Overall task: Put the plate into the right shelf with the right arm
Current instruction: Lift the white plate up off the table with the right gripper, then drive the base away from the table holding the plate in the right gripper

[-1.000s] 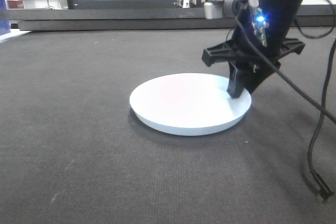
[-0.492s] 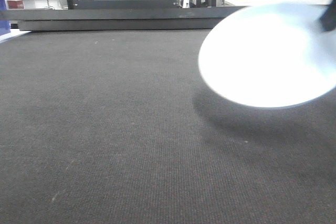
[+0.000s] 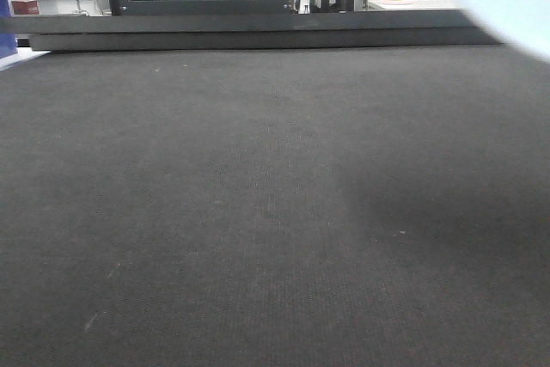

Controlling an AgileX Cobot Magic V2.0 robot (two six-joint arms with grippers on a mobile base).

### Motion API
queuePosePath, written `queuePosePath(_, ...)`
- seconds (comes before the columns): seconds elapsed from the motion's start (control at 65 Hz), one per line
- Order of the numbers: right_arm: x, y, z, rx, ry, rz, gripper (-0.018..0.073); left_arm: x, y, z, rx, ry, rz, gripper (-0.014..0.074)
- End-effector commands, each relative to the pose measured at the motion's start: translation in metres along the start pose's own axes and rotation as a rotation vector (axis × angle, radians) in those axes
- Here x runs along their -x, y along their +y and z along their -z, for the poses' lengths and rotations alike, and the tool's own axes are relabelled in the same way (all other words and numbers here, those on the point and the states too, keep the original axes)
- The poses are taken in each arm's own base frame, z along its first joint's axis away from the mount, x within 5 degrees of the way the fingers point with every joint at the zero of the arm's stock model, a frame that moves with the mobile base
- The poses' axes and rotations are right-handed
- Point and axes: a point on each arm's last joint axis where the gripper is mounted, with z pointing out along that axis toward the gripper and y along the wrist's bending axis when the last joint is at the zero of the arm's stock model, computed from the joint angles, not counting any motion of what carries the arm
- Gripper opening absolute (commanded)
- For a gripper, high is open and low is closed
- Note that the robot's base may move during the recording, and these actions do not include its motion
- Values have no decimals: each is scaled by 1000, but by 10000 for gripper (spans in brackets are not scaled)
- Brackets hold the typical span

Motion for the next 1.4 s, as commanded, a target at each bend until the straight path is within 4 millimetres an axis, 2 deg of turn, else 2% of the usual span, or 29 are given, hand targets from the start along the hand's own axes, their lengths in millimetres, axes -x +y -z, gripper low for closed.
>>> queuePosePath(0.0,21,-1,22,-14,-203,14,55,5,2,1,22,-84,5,-47)
queuePosePath(0.092,23,-1,36,-16,-264,14,55,5,2,1,22,-84,5,-47)
queuePosePath(0.2,25,-1,43,-18,-301,15,55,5,2,1,22,-84,5,-47)
queuePosePath(0.4,29,-1,45,-20,-353,15,55,5,2,1,22,-84,5,-47)
queuePosePath(1.385,29,-1,45,-20,-351,15,55,5,2,1,22,-84,5,-47)
